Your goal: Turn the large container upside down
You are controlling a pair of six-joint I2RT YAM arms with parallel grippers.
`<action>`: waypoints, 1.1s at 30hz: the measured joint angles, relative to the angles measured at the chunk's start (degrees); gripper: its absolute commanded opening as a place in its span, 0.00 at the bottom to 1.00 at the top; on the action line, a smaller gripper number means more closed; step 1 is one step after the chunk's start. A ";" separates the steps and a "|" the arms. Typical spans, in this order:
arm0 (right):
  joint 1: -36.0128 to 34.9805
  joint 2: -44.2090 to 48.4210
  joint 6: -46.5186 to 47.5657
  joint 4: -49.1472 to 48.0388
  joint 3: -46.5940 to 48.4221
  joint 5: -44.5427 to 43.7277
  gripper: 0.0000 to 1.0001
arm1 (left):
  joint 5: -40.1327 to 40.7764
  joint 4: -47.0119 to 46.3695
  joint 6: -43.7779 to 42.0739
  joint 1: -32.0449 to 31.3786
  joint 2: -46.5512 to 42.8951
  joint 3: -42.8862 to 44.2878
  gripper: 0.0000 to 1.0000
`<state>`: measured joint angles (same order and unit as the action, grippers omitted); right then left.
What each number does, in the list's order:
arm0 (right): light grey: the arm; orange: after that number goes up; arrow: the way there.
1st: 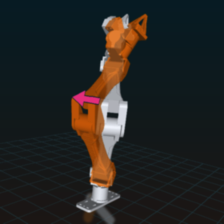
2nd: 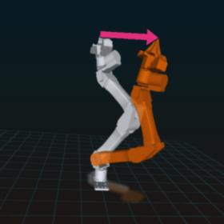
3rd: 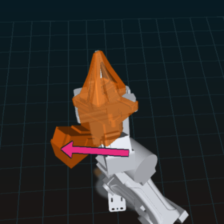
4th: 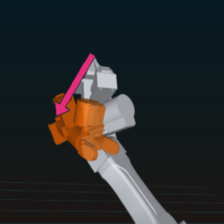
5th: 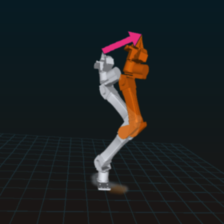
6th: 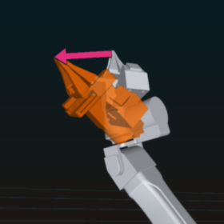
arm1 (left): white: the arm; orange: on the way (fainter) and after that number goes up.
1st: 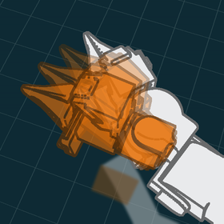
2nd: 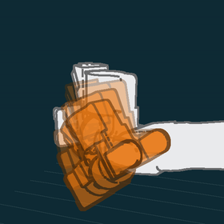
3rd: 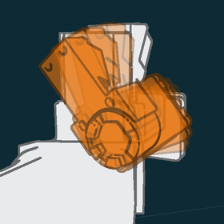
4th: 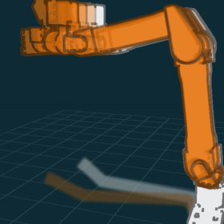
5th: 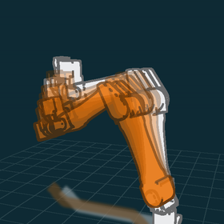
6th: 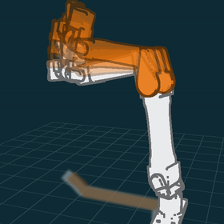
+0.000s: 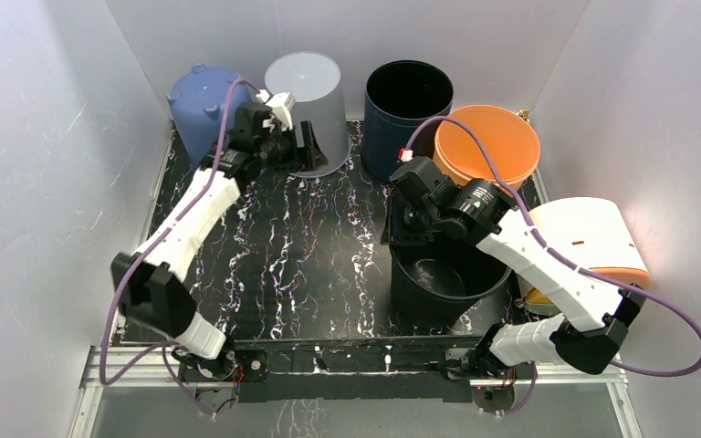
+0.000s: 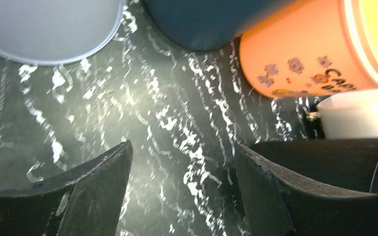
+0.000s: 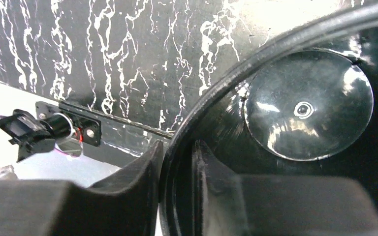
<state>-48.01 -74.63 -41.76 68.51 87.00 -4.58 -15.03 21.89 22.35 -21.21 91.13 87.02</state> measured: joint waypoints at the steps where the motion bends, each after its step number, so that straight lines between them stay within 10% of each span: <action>1: -0.02 0.00 -0.28 -0.15 0.04 0.07 0.03 | 0.31 1.55 -0.70 0.28 -2.38 -1.60 0.75; 9: -0.85 -2.25 2.69 -0.22 2.95 -0.28 0.00 | 1.77 11.89 -0.15 13.07 -12.90 -8.28 0.76; 23: -4.63 -17.18 2.25 -29.79 12.50 15.37 0.00 | 15.69 22.03 3.10 12.52 -19.17 8.50 0.84; 33: -2.03 -14.16 -9.11 -58.51 -13.46 26.99 0.00 | 26.16 25.62 2.93 12.96 -21.44 12.74 0.88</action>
<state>-50.04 -88.79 -50.87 10.00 73.54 22.41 11.14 47.51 25.28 -8.25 69.69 99.77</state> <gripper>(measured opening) 0.049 0.874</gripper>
